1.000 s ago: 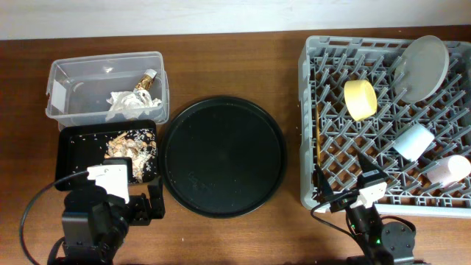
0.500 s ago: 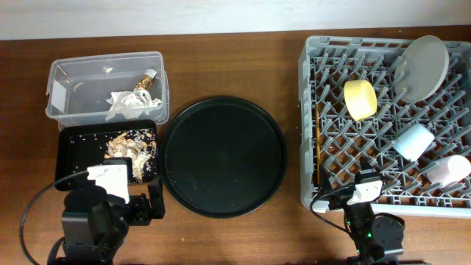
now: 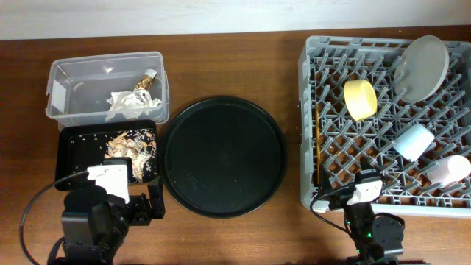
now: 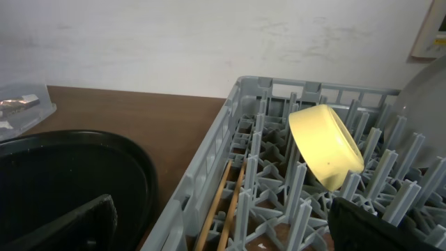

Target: Sort waste into correct bins and load items into the dishwasher rack

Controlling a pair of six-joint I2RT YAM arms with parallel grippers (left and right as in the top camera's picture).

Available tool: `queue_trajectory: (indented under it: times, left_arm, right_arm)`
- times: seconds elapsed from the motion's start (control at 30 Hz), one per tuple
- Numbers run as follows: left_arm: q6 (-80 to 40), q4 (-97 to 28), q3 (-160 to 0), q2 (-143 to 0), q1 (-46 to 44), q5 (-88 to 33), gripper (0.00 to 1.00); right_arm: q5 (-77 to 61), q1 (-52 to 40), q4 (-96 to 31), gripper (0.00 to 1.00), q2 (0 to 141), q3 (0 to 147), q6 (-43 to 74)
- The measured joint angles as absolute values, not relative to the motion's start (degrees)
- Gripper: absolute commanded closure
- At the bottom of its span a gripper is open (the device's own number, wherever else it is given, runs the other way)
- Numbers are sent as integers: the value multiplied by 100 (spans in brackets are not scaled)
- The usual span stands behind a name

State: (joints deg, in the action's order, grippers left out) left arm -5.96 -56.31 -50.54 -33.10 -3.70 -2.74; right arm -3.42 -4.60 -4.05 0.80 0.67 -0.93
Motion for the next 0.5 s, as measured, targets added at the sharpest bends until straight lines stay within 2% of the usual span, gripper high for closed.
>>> queue_trajectory:
  times: [0.33, 0.5]
  left_arm:
    - [-596, -5513, -4807, -3052, -370, -224, 1]
    - [-596, -4394, -3529, -2119, -370, -191, 1]
  right_arm:
    - [-340, -460, -405, 2, 80, 67, -93]
    - [-318, -460, -408, 2, 80, 67, -93]
